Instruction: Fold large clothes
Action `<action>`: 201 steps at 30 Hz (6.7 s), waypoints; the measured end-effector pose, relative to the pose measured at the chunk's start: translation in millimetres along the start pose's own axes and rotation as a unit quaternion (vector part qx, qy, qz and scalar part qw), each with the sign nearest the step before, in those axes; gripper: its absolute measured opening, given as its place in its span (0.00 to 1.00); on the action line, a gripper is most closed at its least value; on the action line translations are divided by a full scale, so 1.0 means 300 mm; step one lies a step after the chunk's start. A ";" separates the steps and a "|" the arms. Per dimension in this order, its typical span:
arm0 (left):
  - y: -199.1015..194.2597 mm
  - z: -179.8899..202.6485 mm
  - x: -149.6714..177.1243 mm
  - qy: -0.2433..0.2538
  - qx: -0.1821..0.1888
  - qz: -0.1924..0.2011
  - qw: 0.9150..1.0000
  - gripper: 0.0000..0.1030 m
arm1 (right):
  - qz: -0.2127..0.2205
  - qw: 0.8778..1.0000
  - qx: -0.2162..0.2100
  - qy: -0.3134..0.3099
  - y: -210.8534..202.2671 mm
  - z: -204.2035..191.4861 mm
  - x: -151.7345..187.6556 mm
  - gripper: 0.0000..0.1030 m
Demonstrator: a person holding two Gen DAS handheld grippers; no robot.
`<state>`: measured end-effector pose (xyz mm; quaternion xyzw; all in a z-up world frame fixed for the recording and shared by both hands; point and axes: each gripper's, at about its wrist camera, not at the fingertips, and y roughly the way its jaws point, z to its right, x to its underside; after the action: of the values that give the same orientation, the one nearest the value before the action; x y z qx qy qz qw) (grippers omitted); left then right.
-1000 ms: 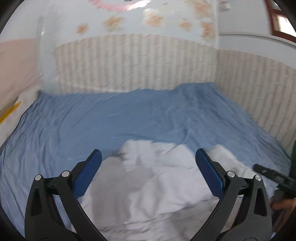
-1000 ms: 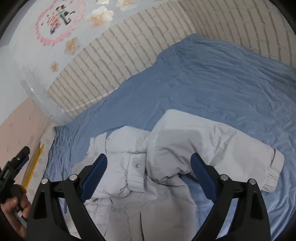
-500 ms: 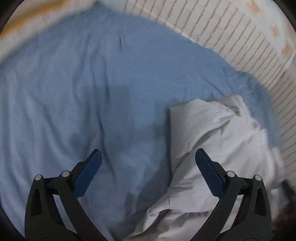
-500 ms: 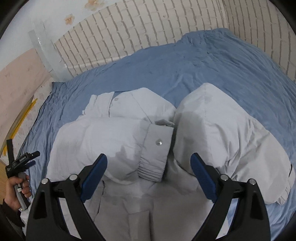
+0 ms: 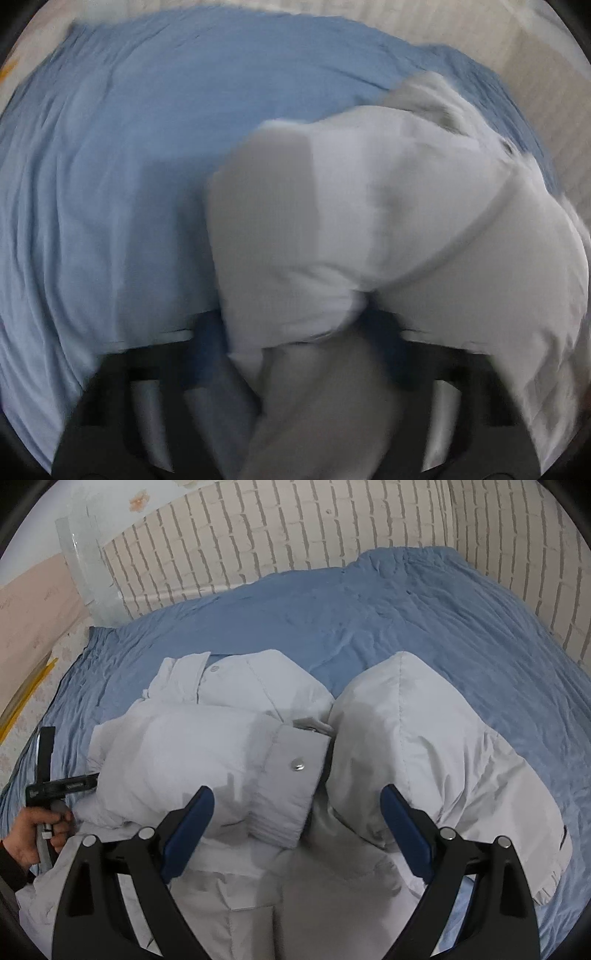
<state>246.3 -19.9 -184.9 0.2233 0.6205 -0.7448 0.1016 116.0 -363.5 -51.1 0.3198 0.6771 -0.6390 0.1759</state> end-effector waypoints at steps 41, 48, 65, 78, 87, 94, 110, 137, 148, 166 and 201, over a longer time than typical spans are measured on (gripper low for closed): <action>-0.831 -0.268 0.318 -0.122 -0.231 0.248 0.933 0.97 | 0.013 0.988 0.134 0.079 -0.116 0.269 0.076 0.89; -0.813 -0.441 0.379 -0.197 -0.160 0.254 0.933 0.97 | -0.004 0.947 0.212 0.240 -0.192 0.623 0.223 0.89; -0.754 -0.461 0.377 -0.186 -0.172 0.234 0.939 0.97 | -0.051 0.959 0.192 0.204 0.063 0.642 0.236 0.90; -0.717 -0.493 0.365 -0.192 -0.173 0.219 0.941 0.97 | 0.074 0.954 0.209 0.202 -0.097 0.599 0.146 0.08; -0.879 -0.517 0.331 -0.177 -0.168 0.279 0.929 0.97 | 0.230 0.952 0.181 0.095 -0.395 0.277 -0.029 0.08; -1.073 -0.553 0.318 -0.173 -0.125 0.331 0.919 0.97 | 0.253 0.965 0.068 -0.014 -0.381 -0.151 -0.131 0.08; -1.069 -0.822 0.372 -0.245 -0.107 0.284 0.921 0.97 | 0.073 0.980 -0.035 -0.181 0.003 -0.982 -0.053 0.12; -0.814 -0.227 0.339 -0.069 -0.049 0.222 0.971 0.97 | 0.169 0.981 -0.050 0.085 -0.334 -0.097 -0.082 0.98; -0.527 -0.117 0.071 -0.056 -0.038 0.120 0.990 0.97 | 0.122 0.983 -0.072 0.117 -0.148 -0.068 -0.028 0.98; -0.535 -0.030 -0.073 0.025 -0.089 0.155 0.984 0.09 | 0.129 0.989 -0.043 0.054 -0.159 -0.142 -0.055 0.98; -0.163 -0.100 -0.231 0.046 -0.218 0.114 0.968 0.79 | -0.018 0.995 -0.008 -0.095 0.597 -0.485 -0.196 0.99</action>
<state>292.4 10.7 -113.9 0.2989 0.7421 -0.5644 0.2033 301.9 -237.3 -130.3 0.2440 0.6679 -0.6643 0.2305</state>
